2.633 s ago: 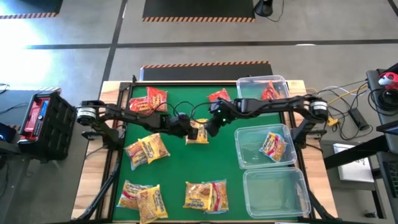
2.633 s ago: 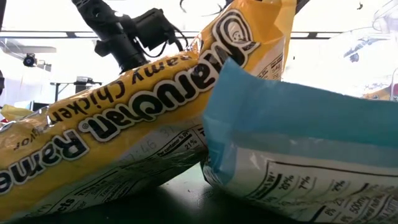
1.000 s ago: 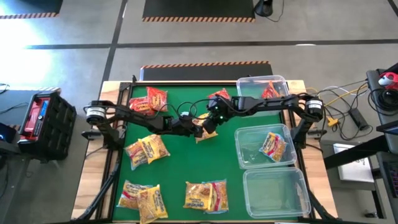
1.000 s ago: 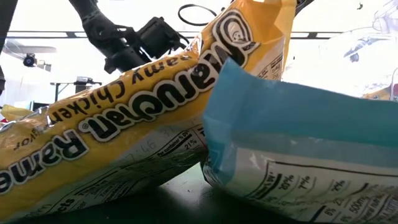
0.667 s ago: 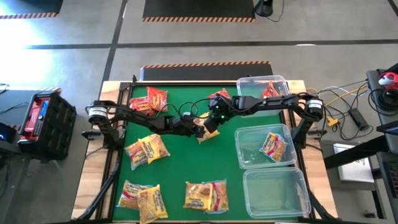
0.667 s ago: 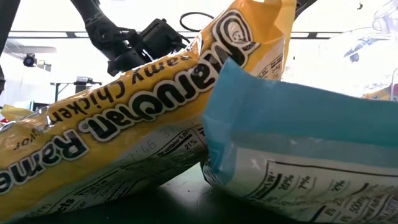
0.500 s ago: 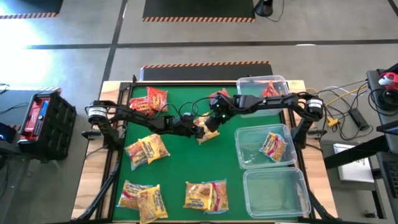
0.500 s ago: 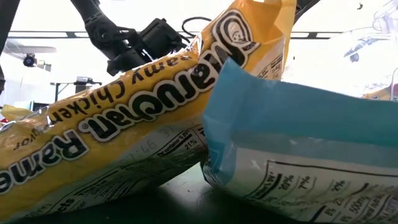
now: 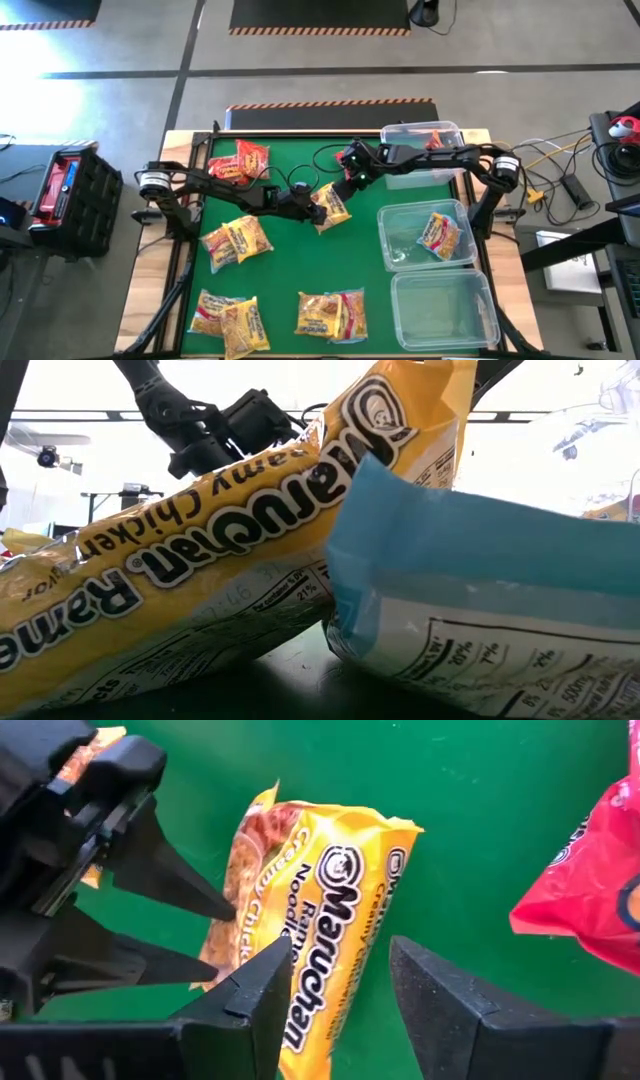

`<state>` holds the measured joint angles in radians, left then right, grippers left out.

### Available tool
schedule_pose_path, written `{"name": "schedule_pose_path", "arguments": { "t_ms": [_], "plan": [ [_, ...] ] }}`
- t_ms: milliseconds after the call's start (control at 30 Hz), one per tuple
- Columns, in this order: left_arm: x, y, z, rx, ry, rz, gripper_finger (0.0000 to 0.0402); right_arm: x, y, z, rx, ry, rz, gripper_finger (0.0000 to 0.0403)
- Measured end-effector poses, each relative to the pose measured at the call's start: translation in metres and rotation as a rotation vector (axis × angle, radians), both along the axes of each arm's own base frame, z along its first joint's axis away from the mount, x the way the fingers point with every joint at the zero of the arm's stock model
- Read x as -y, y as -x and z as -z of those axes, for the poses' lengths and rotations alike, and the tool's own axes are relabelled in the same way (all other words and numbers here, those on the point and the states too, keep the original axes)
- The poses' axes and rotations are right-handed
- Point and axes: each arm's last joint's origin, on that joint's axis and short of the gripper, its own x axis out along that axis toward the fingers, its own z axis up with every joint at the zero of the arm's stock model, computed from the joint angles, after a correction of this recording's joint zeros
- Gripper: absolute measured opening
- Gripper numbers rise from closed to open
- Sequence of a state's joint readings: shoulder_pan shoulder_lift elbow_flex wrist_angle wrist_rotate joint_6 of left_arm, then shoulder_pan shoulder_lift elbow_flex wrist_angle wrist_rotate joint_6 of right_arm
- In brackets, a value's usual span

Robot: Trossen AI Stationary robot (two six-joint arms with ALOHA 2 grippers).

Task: Sort Maruchan noodles
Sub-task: Put the middle right yellow noodle pack into the bottom transparent bin

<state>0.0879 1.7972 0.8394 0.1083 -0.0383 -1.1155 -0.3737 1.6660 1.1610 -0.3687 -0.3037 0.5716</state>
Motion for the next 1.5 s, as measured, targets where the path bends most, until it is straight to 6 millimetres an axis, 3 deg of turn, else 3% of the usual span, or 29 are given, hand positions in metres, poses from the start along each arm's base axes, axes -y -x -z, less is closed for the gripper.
{"name": "schedule_pose_path", "arguments": {
  "t_ms": [267, 833, 1500],
  "plan": [
    [0.0, 0.001, 0.001, -0.018, -0.009, 0.012, 0.0153, -0.001, -0.004, 0.013, -0.024, -0.039, 0.0, 0.0191],
    [0.0, 0.002, 0.001, -0.032, -0.03, 0.024, 0.0152, 0.004, -0.023, 0.045, -0.017, -0.119, -0.024, 0.0192],
    [0.0, 0.003, 0.001, -0.044, -0.064, 0.017, 0.0152, 0.004, -0.03, 0.038, 0.069, -0.138, -0.047, 0.0186]
  ]
}}
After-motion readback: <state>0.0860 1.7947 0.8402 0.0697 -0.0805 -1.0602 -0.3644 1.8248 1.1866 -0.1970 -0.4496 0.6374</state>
